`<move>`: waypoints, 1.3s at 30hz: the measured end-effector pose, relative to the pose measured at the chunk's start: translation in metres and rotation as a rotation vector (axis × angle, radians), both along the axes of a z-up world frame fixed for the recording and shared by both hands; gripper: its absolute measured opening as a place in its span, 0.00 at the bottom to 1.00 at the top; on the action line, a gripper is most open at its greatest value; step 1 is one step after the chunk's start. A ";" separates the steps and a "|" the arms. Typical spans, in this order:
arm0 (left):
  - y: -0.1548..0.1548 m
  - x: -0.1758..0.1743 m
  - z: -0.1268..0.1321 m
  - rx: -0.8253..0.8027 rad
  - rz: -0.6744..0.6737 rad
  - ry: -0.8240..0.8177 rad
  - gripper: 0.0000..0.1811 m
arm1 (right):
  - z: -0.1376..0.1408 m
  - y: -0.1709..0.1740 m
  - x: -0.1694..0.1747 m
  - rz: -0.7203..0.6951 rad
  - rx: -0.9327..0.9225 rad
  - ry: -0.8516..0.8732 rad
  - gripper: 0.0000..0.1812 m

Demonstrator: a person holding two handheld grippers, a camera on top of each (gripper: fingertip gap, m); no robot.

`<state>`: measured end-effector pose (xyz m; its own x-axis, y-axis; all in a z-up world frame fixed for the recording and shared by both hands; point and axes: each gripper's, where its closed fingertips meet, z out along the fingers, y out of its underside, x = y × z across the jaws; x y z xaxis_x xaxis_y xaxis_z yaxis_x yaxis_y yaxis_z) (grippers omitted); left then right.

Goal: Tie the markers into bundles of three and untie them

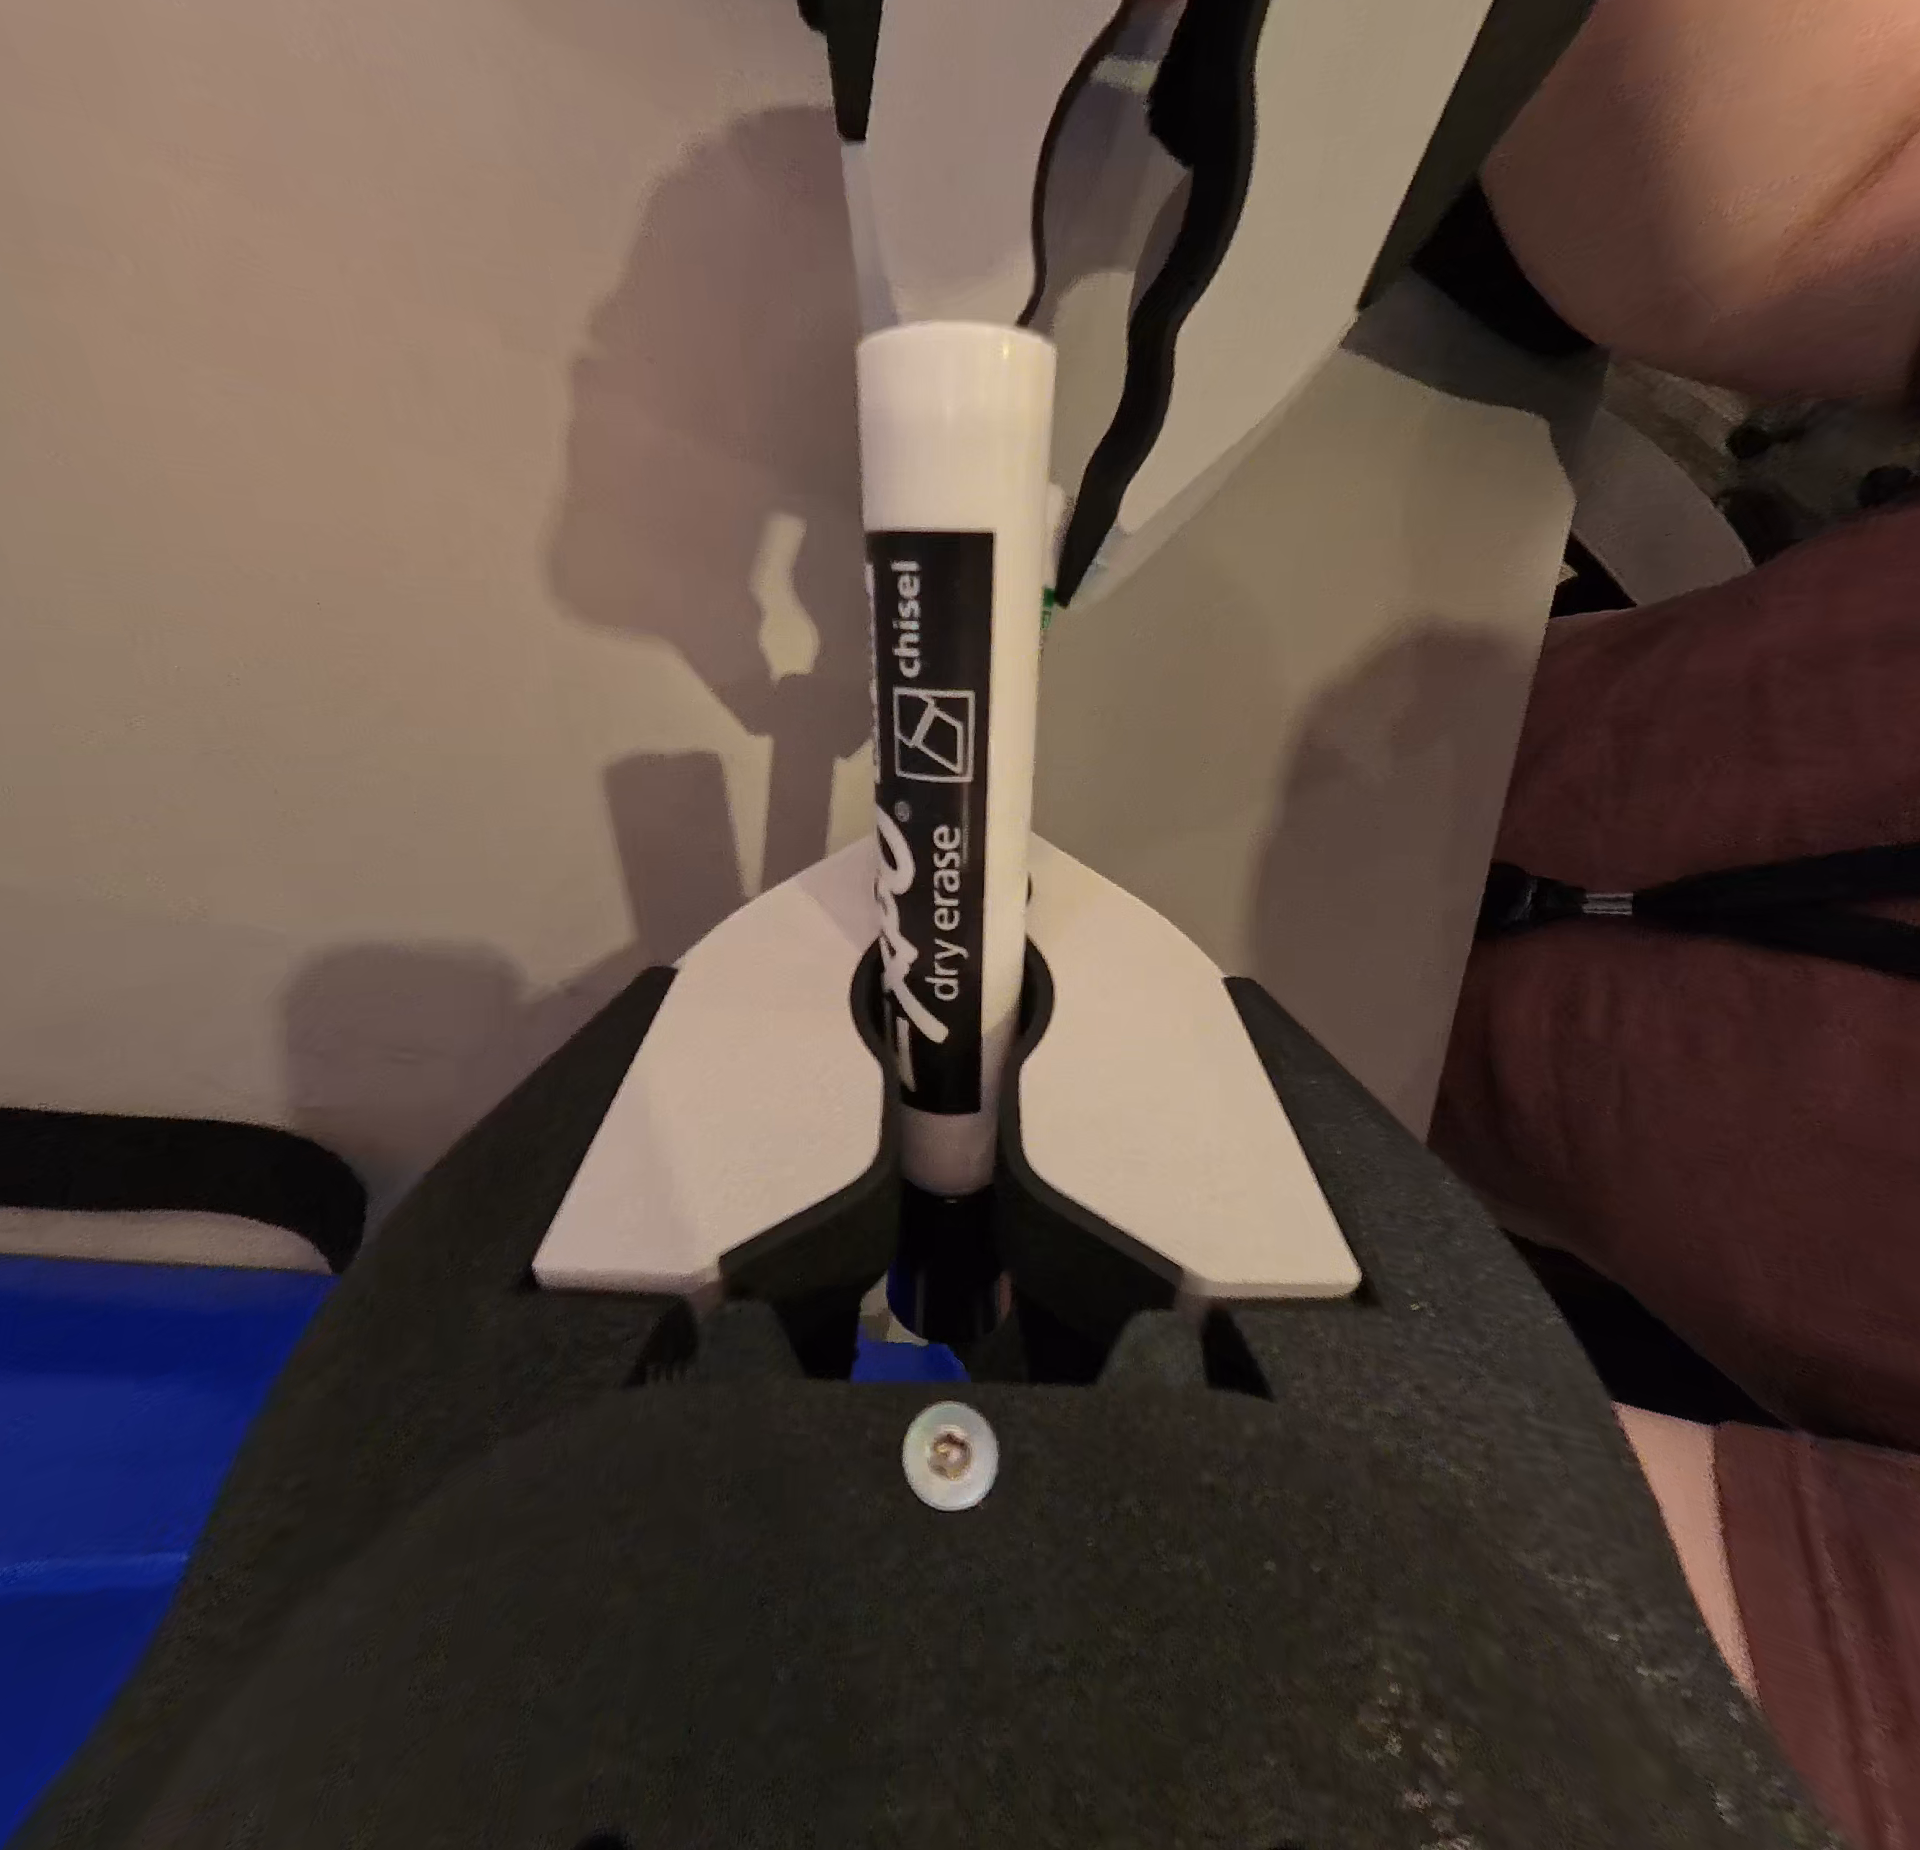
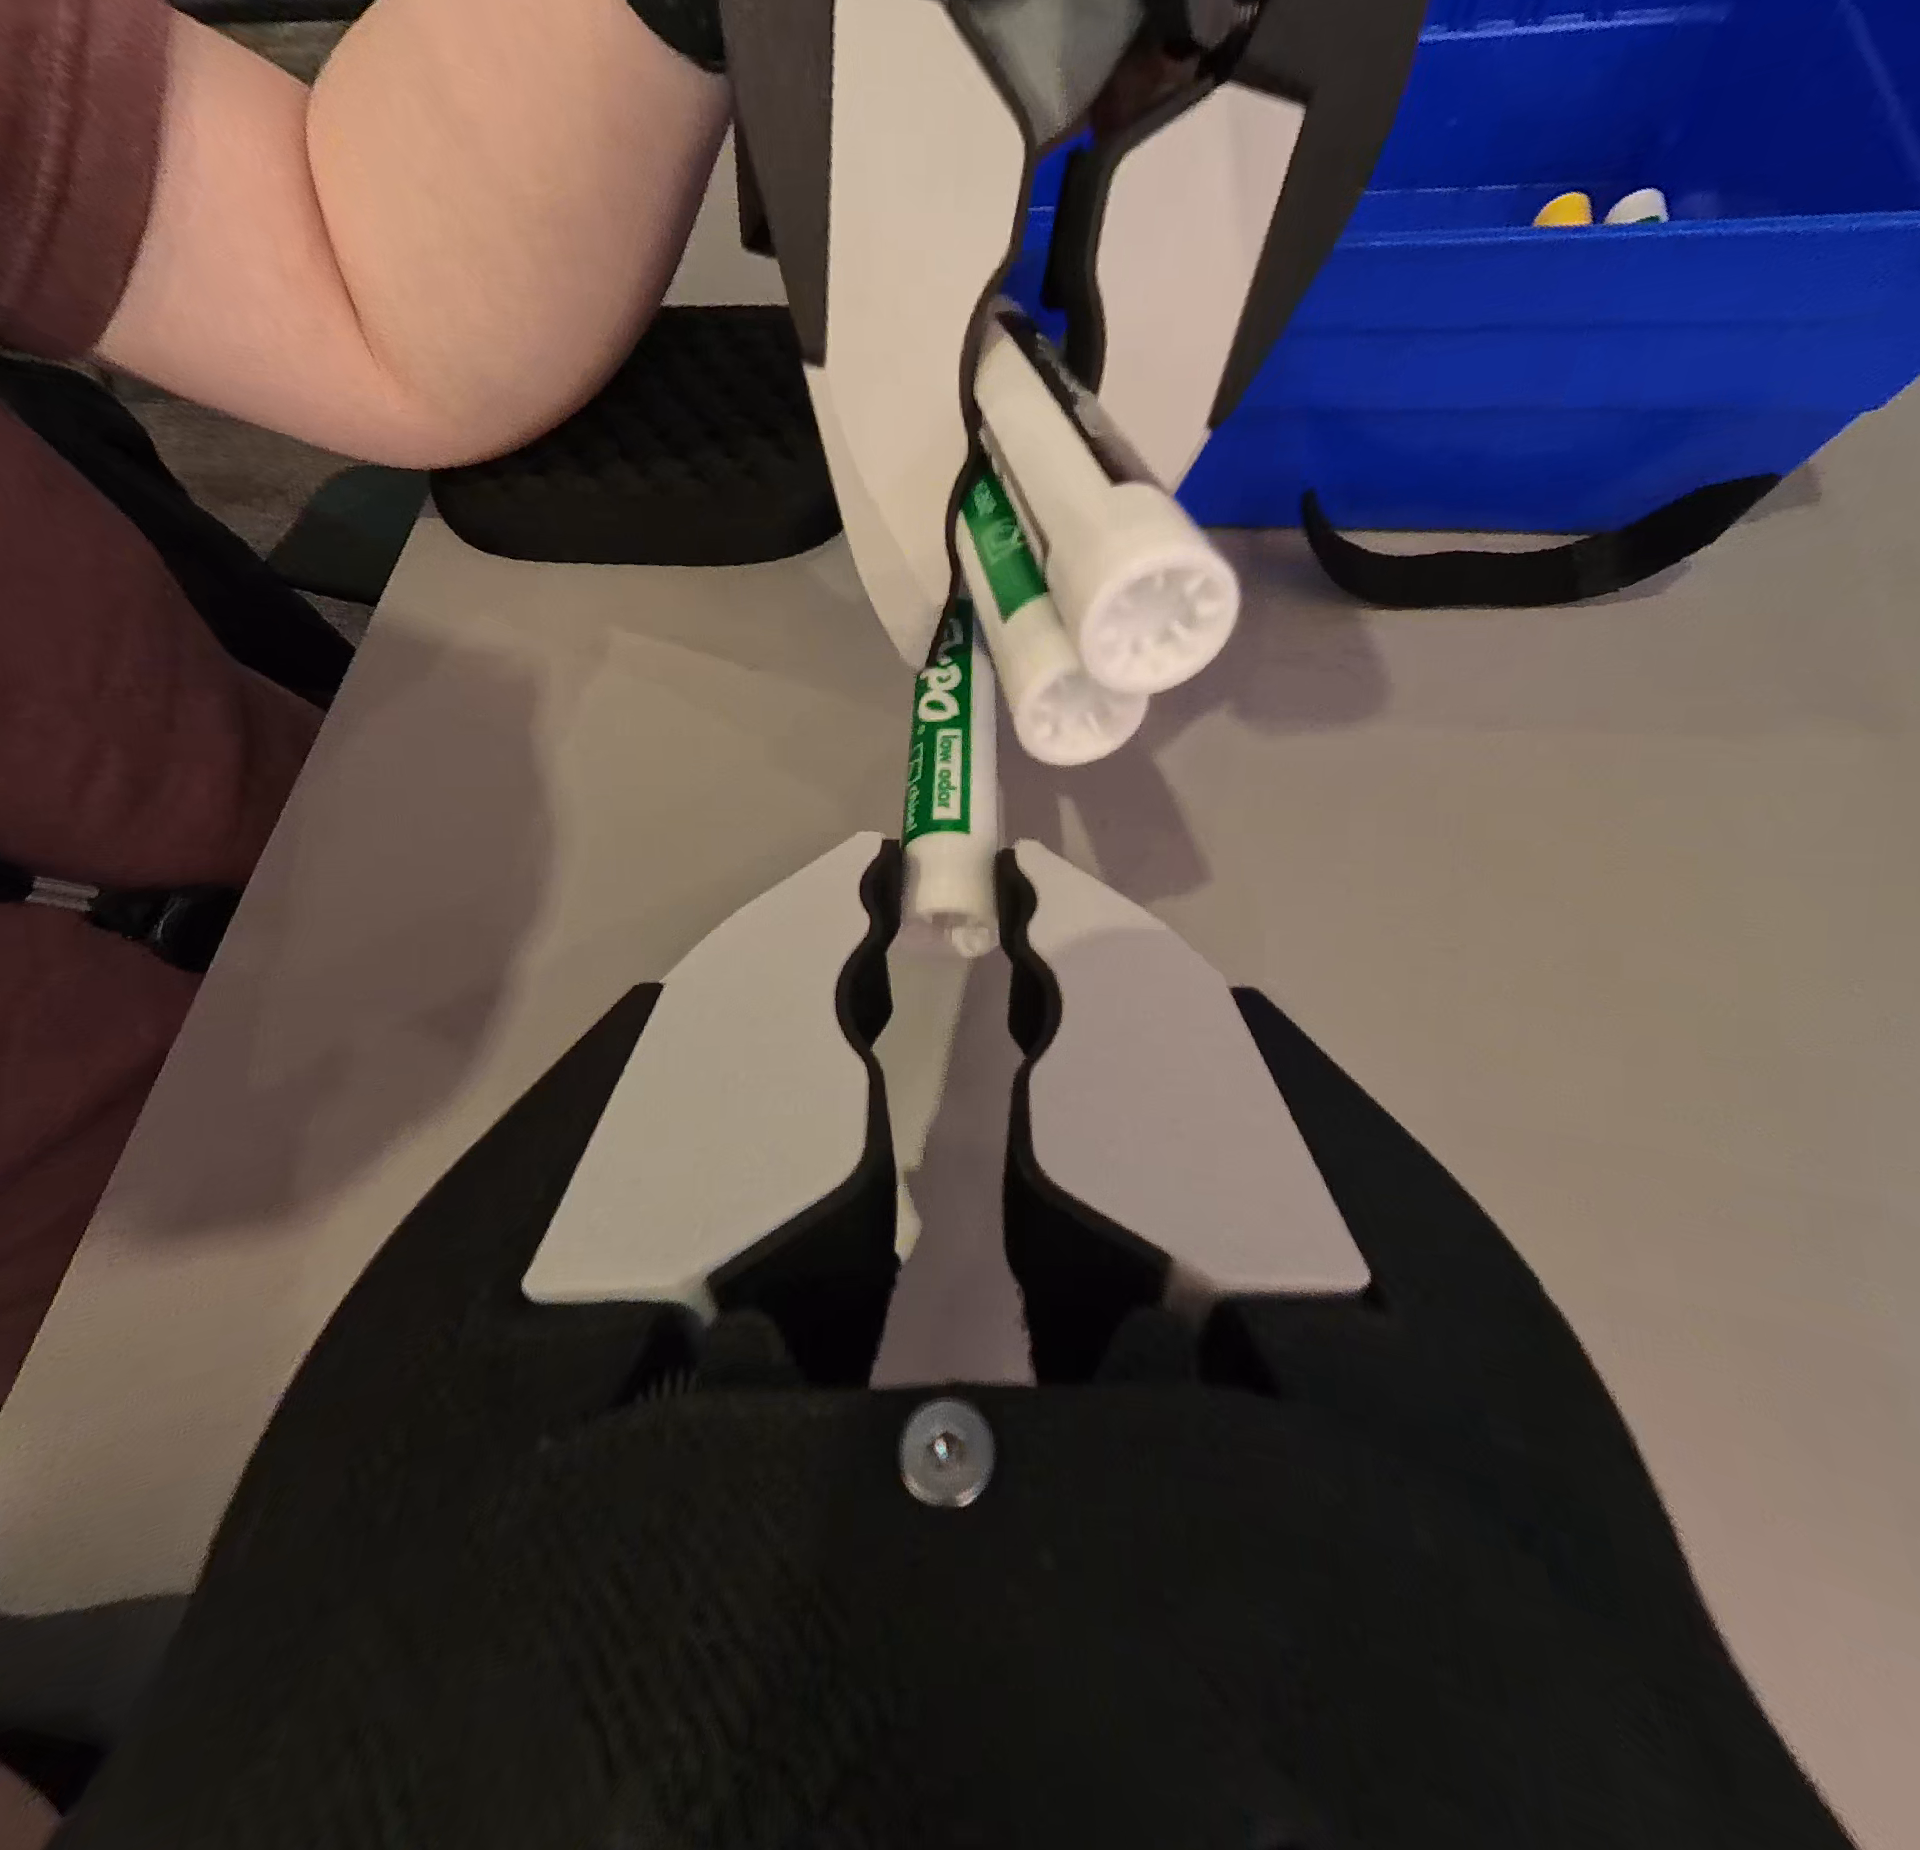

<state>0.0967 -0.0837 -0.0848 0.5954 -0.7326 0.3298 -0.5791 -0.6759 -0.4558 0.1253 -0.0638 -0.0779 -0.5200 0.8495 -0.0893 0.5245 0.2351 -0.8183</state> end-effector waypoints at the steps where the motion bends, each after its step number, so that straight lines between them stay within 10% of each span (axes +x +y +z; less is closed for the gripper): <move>1: -0.001 0.001 -0.001 -0.018 -0.003 -0.009 0.08 | 0.001 0.000 0.000 0.004 -0.018 0.001 0.10; 15: 0.005 0.010 0.006 0.004 -0.009 -0.099 0.08 | 0.047 0.011 0.005 0.003 -0.394 0.182 0.00; 20: 0.011 0.005 0.000 0.008 0.025 -0.063 0.08 | -0.010 0.025 0.007 -0.160 -0.220 -0.141 0.01; 28: 0.007 -0.013 0.023 0.070 0.059 -0.102 0.08 | -0.063 -0.058 0.058 0.069 0.136 -0.238 0.24; 32: 0.006 -0.023 0.027 0.086 0.076 -0.097 0.08 | -0.091 -0.100 0.055 0.178 0.270 -0.282 0.24; 39: 0.002 -0.031 0.039 0.149 0.093 -0.111 0.08 | -0.101 -0.077 0.046 0.121 0.411 -0.406 0.11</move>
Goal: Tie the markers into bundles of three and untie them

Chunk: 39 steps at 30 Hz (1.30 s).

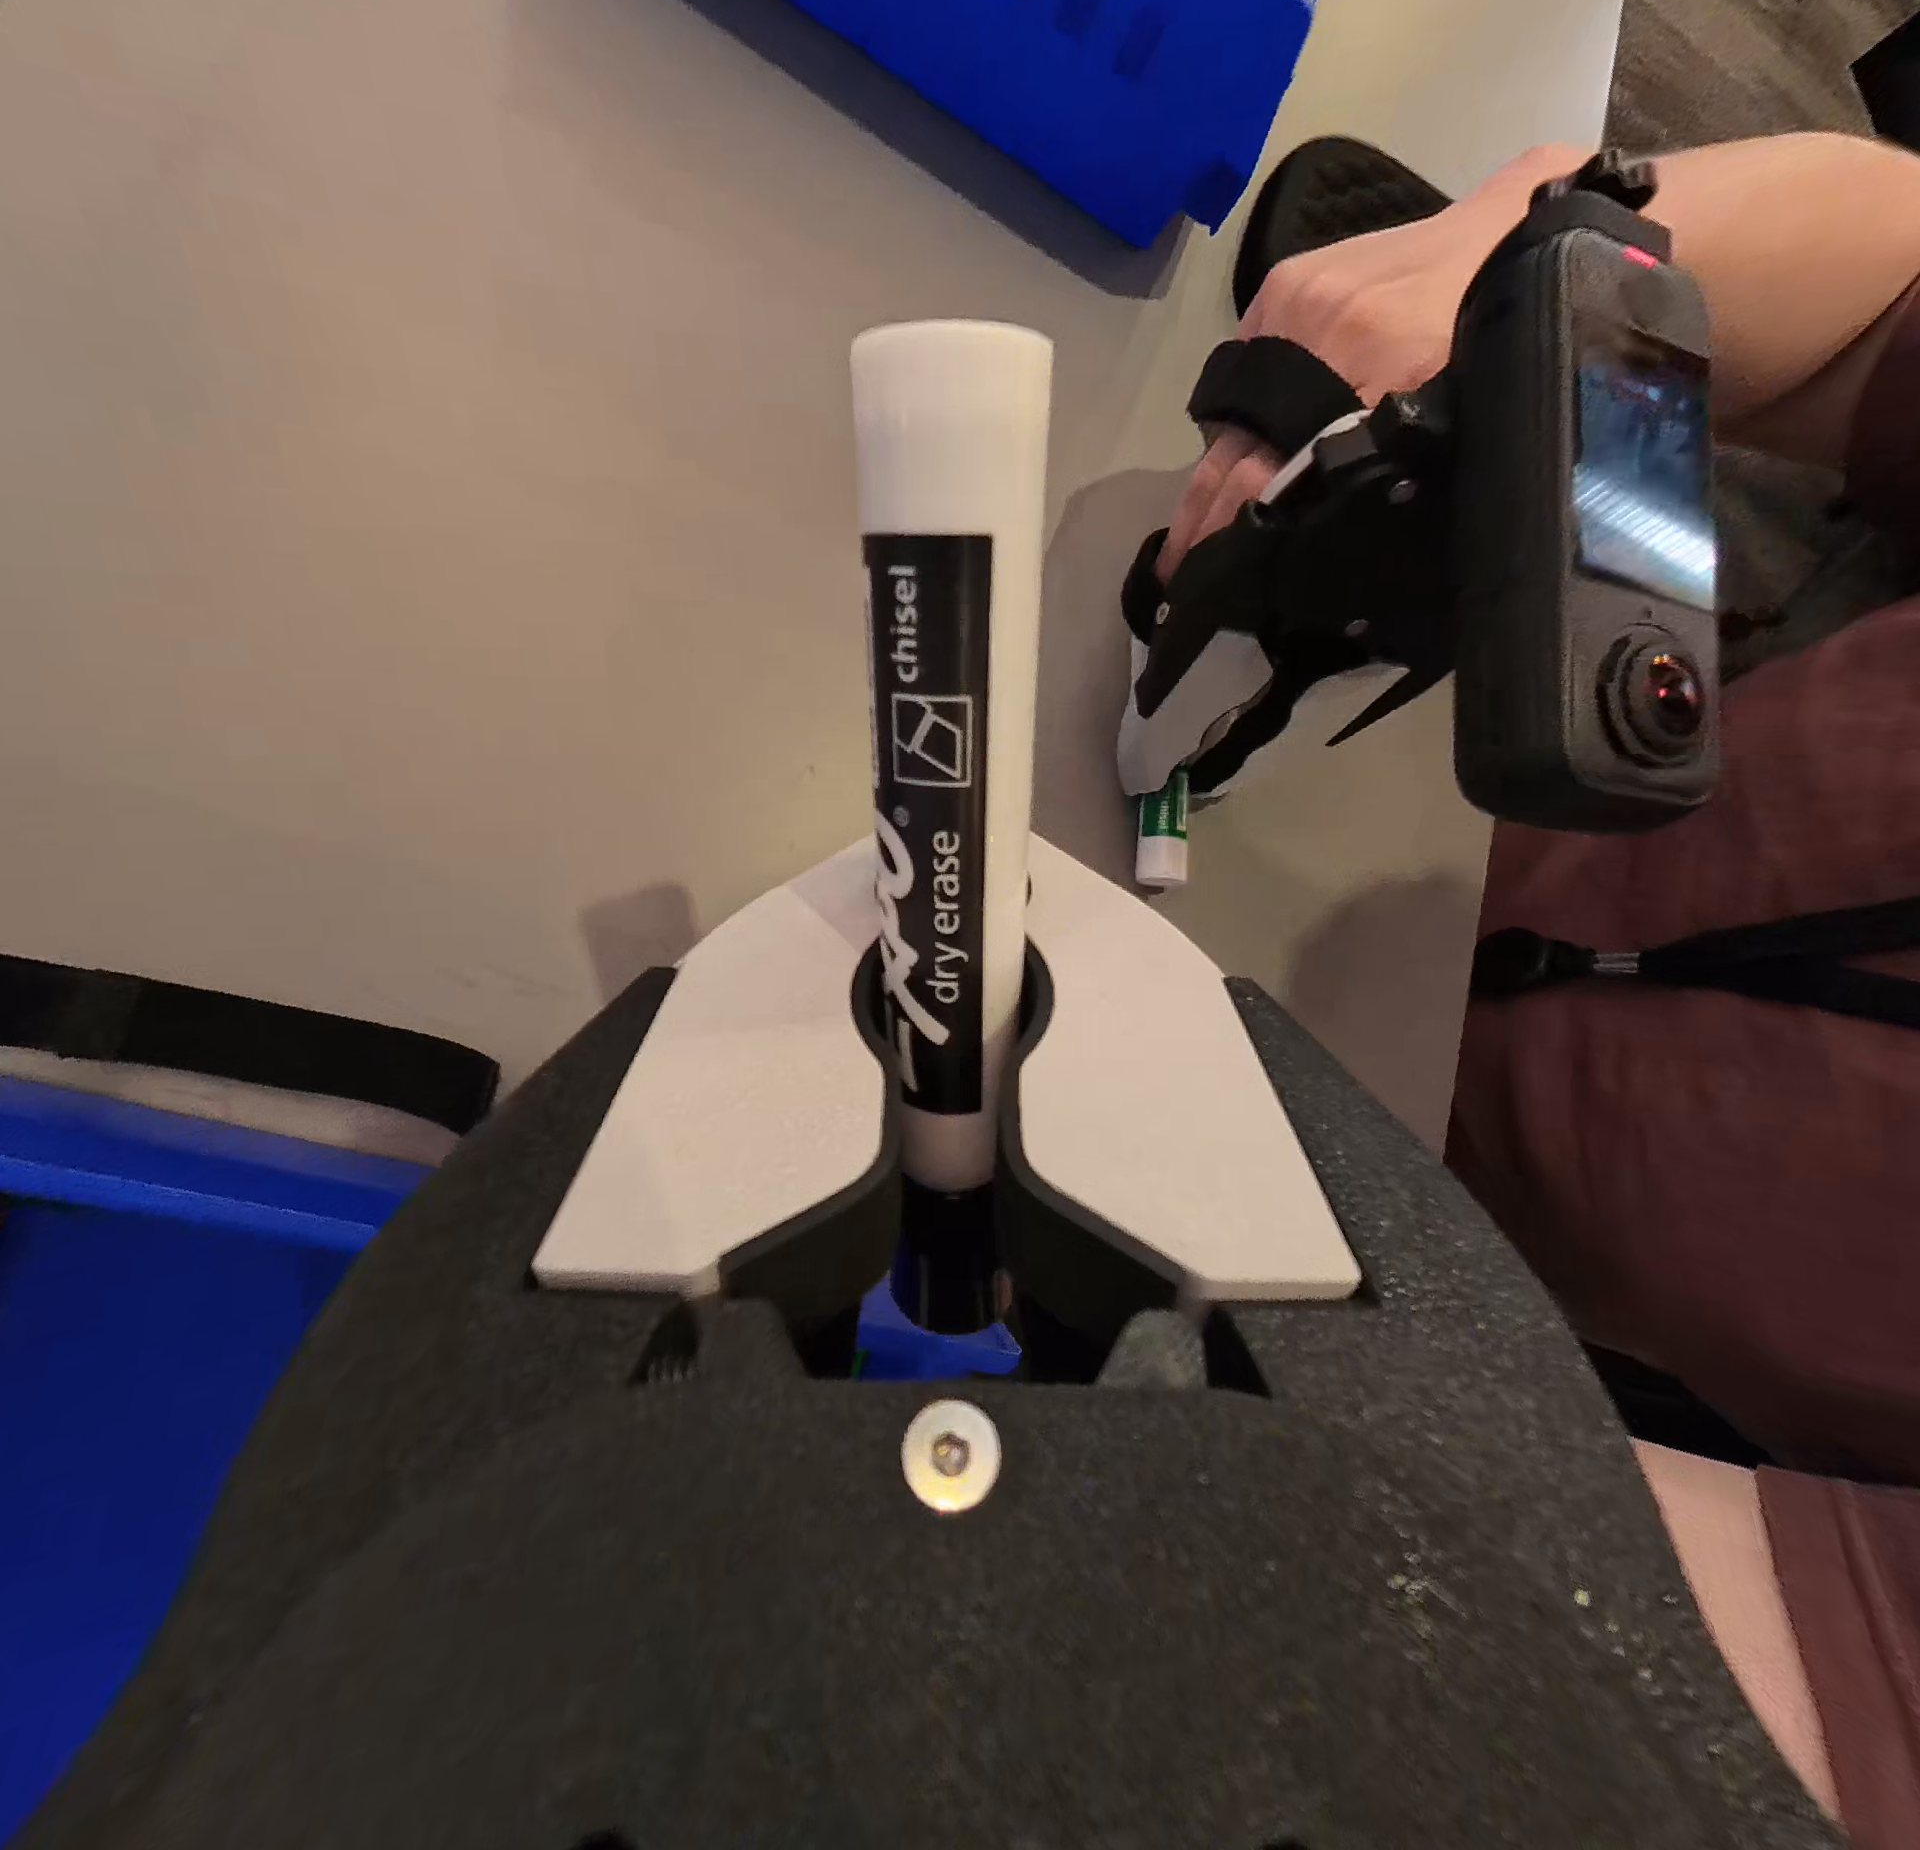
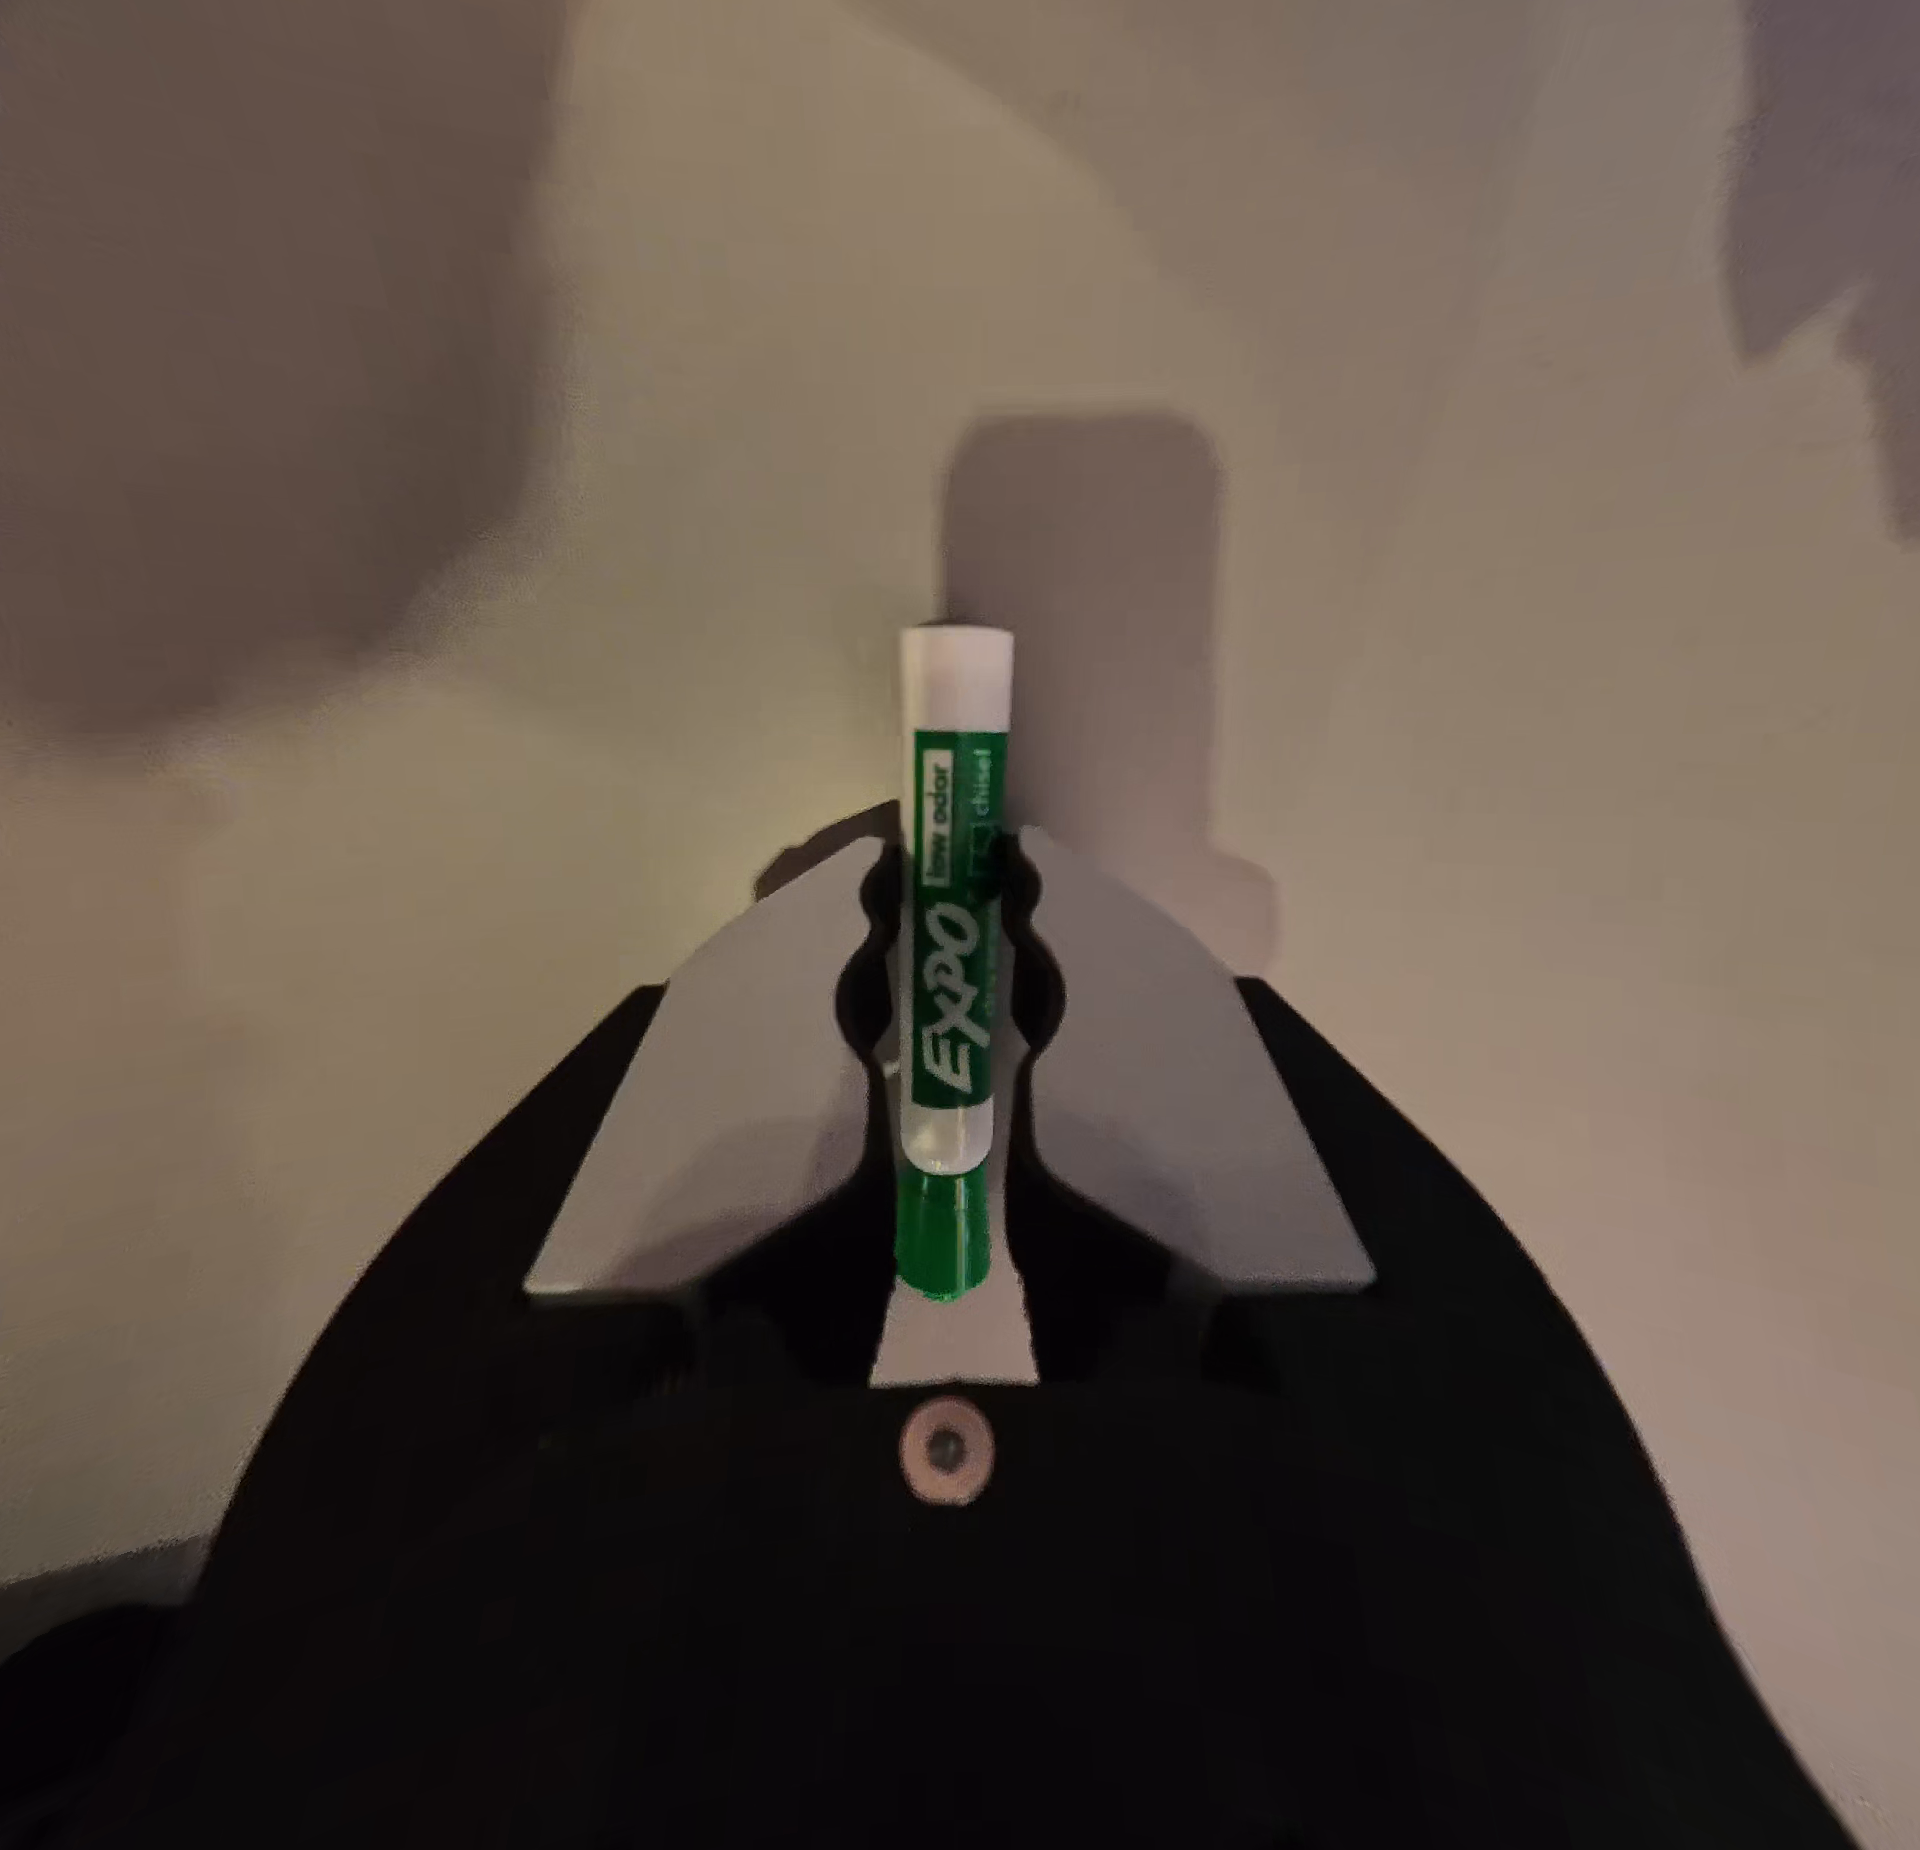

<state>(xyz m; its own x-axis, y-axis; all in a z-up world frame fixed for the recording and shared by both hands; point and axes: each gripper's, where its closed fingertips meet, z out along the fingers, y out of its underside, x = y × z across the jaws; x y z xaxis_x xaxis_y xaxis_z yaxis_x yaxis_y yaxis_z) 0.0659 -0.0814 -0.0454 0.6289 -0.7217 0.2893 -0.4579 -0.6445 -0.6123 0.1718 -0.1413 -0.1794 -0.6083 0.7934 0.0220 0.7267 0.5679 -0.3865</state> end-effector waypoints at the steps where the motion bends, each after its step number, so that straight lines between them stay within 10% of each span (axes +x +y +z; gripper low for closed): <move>1: 0.001 0.001 0.003 0.015 -0.001 -0.007 0.08 | 0.006 0.004 -0.005 -0.026 -0.023 0.047 0.11; 12: 0.018 0.032 0.045 0.157 0.000 -0.219 0.08 | 0.216 0.102 -0.064 -0.495 -1.291 0.947 0.11; 23: 0.062 0.037 0.061 0.080 0.223 -0.587 0.08 | 0.217 0.138 -0.088 -0.602 -1.565 0.995 0.11; 39: 0.086 0.054 0.024 -0.063 0.312 -0.668 0.08 | 0.176 0.160 -0.081 -0.793 -1.485 0.865 0.11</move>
